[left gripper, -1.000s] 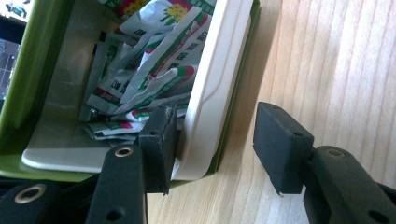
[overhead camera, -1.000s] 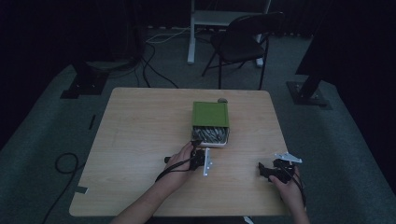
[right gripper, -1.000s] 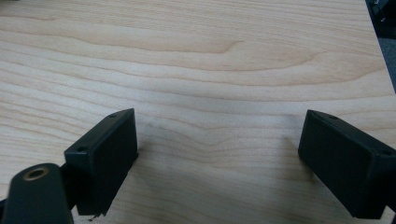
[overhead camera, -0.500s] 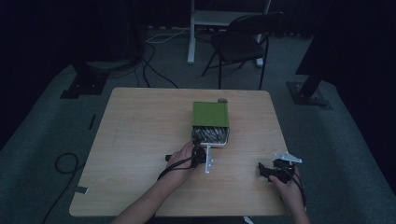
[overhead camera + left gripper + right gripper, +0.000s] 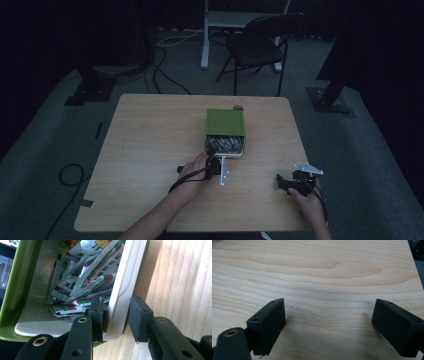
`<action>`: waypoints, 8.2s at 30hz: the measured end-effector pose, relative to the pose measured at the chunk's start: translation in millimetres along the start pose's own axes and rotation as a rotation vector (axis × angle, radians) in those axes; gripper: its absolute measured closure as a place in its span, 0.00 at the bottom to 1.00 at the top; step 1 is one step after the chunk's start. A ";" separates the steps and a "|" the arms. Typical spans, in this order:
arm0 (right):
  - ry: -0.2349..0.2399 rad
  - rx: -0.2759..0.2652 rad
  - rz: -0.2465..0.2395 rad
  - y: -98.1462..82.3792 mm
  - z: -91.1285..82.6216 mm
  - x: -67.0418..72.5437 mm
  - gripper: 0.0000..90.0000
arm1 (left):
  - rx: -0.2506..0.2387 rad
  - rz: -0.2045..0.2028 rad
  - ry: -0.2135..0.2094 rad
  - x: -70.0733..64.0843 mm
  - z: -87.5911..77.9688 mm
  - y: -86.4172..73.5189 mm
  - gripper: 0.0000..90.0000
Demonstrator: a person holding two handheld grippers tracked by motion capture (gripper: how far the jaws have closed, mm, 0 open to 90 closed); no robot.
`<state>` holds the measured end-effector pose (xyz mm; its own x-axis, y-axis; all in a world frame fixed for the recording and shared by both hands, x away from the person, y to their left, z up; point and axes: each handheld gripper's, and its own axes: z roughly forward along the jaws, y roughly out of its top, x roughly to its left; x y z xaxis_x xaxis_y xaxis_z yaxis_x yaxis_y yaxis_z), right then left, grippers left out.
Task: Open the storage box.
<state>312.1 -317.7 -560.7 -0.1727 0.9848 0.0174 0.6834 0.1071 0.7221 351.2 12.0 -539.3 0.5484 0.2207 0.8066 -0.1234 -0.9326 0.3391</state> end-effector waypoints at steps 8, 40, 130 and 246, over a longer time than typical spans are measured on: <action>0.000 0.000 -0.001 0.0 0.0 0.0 0.13 | 0.006 0.015 -0.003 -1.4 -3.4 0.8 0.76; 0.000 0.000 0.000 0.0 0.0 0.0 0.13 | -0.006 0.011 -0.027 -12.5 -23.8 1.9 0.76; -0.006 0.000 0.004 1.0 1.0 -0.8 0.13 | -0.083 -0.045 -0.115 -47.5 -82.4 -0.9 0.75; -0.007 -0.002 0.003 1.2 1.4 -1.3 0.13 | 0.034 -1.104 -0.085 23.2 -118.6 -230.1 0.22</action>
<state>314.2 -318.6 -560.9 -0.1656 0.9861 0.0144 0.6824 0.1040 0.7235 294.2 265.6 -541.1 0.3977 0.9169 0.0327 0.4908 -0.2428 0.8368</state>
